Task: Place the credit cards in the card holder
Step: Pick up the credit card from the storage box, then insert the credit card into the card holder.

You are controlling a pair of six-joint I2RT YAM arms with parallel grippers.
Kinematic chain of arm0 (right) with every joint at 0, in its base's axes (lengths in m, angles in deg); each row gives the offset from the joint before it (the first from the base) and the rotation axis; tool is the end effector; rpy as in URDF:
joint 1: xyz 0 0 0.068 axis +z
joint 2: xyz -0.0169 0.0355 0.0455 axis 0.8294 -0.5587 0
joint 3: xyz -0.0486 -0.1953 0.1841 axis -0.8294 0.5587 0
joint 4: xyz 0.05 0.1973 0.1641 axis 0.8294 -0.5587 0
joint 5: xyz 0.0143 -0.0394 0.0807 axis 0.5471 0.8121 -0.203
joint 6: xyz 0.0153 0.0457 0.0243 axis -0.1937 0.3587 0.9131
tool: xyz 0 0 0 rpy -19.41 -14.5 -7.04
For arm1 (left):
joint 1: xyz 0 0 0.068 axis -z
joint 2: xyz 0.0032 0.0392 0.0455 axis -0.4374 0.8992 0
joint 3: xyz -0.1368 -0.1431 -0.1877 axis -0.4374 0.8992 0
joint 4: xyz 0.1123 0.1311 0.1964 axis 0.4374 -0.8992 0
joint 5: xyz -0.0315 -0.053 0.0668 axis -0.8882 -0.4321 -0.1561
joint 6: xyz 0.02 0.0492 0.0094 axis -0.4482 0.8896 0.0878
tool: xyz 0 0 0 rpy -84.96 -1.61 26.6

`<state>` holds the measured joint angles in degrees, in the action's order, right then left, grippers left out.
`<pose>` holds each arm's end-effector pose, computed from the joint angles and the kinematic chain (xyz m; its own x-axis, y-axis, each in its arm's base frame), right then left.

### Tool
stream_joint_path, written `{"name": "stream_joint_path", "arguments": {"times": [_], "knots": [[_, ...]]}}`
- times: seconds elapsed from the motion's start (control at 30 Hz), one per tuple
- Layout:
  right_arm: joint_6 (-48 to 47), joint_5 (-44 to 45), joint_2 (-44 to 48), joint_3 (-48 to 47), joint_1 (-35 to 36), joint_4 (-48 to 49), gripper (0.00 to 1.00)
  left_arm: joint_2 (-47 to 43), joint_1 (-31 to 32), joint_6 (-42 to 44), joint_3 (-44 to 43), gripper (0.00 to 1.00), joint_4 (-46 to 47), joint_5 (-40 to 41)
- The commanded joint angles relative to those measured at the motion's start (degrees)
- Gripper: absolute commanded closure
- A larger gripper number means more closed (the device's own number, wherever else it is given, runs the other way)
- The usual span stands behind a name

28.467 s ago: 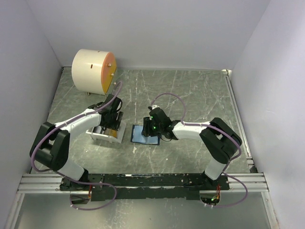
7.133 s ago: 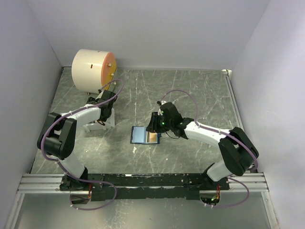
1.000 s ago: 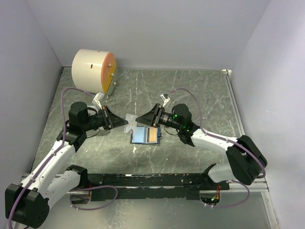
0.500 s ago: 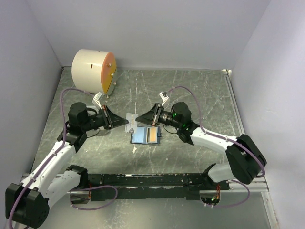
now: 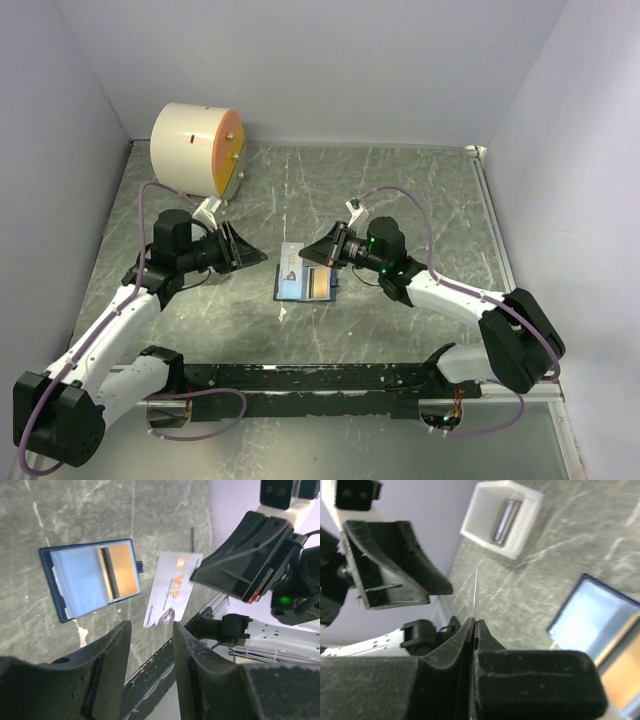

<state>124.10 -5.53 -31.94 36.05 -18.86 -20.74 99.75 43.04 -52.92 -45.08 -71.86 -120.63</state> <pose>0.2174 0.1848 0.2345 -0.8224 0.3095 -0.4773 -0.3742 0.3377 0.8637 0.1941 -0.0816 0.2650 -0.8331 -0.3497 -0.4285 0.1986 0.5340 -0.8218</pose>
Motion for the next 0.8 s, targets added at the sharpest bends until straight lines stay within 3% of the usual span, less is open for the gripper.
{"name": "stream_joint_path", "arguments": {"times": [0.0, 0.2, 0.43, 0.77], "knots": [[-6.36, 6.07, 0.39, -0.39, -2.04, -8.8, 1.0, 0.96, 1.28, 3.74, 1.67, 0.53, -2.2, 4.3], [-8.53, 9.18, -2.95, -0.2, -3.43, -10.85, 1.0, 8.13, 7.47, 5.42, 1.9, 0.66, -1.43, 10.62], [-9.5, 11.75, -8.23, 0.8, -4.37, -8.31, 1.0, 16.33, 14.16, 4.56, 1.35, 0.93, 4.71, 16.65], [-9.81, 12.03, -12.4, 1.07, -5.55, -6.44, 1.0, 25.98, 17.45, 6.94, 0.58, 0.93, 6.22, 23.78]]}}
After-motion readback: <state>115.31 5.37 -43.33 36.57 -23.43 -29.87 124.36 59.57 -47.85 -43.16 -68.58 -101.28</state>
